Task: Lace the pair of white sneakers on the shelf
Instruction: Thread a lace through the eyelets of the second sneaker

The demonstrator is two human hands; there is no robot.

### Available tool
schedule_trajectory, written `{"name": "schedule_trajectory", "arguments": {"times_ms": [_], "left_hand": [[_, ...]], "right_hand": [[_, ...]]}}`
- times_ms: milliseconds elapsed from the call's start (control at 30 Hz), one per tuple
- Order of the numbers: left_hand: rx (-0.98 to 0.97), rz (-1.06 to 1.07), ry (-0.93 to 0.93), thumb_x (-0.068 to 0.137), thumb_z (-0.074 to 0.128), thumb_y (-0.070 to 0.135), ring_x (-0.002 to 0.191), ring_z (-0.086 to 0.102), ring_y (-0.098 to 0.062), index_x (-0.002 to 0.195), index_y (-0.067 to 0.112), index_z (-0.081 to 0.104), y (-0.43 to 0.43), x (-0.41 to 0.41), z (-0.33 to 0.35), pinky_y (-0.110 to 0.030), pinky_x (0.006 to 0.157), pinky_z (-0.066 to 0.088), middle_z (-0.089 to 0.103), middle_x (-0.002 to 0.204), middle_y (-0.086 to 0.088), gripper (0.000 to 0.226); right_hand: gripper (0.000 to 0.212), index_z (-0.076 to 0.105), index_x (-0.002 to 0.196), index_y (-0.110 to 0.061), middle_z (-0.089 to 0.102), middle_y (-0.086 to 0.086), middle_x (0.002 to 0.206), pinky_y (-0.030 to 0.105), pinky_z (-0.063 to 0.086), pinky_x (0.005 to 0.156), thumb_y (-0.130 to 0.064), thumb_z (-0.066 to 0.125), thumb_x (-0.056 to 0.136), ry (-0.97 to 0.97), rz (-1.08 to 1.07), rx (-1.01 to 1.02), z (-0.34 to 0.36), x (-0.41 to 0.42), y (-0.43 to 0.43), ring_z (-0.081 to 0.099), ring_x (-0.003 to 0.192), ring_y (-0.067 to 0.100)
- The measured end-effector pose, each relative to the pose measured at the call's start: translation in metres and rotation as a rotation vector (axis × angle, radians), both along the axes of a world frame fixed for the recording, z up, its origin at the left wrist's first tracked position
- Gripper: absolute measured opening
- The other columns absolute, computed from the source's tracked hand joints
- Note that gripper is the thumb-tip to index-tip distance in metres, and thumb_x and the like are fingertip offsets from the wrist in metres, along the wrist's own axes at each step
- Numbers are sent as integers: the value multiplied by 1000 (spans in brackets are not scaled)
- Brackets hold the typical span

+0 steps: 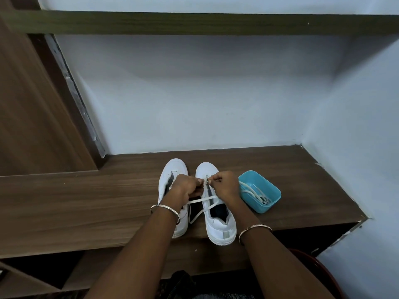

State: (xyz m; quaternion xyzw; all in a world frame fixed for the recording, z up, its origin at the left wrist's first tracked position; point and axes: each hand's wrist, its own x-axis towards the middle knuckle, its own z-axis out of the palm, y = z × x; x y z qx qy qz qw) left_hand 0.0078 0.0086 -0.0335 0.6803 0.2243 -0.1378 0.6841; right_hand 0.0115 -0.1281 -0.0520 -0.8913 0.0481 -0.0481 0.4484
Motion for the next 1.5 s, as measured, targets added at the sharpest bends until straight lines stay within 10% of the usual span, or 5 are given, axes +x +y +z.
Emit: {"name": "schedule_trajectory", "arguments": {"times_ms": [500, 933, 1067, 1333, 1500], "left_hand": [[796, -173, -284, 85, 56, 18, 78, 71, -30, 75, 5, 70, 1, 11, -6, -40, 73, 60, 73, 77, -12, 21], [-167, 81, -430, 106, 37, 9, 83, 74, -28, 95, 12, 48, 38, -20, 125, -41, 80, 59, 77, 92, -17, 16], [-181, -63, -512, 104, 43, 9, 84, 75, -29, 93, 10, 52, 28, -50, 163, -36, 77, 61, 76, 90, -18, 14], [-203, -263, -554, 99, 52, 10, 63, 68, -21, 89, 11, 62, 42, -89, 187, -28, 63, 59, 72, 77, -15, 14], [121, -226, -271, 103, 50, 15, 73, 65, -26, 94, 5, 65, 48, -66, 127, -28, 59, 56, 72, 91, -19, 20]], "right_hand": [[19, 79, 101, -6, 77, 10, 100, 27, 55, 88, 1, 73, 84, 25, 87, 54, 3, -5, -8, 72, 94, 22], [19, 76, 99, -19, 74, -5, 95, 26, 56, 77, -7, 66, 87, -197, -75, -23, 31, -29, -23, 64, 79, 5], [38, 67, 121, -26, 72, -6, 90, 25, 56, 74, -29, 78, 85, -160, 182, 186, 60, -44, -1, 64, 68, 4], [20, 70, 82, -16, 63, -15, 71, 18, 42, 64, -23, 62, 98, -521, 206, 148, 66, -91, 42, 57, 68, 1], [27, 75, 91, -9, 73, 1, 84, 41, 53, 75, -30, 60, 100, -333, 437, 252, 66, -126, 46, 68, 82, 14]]}}
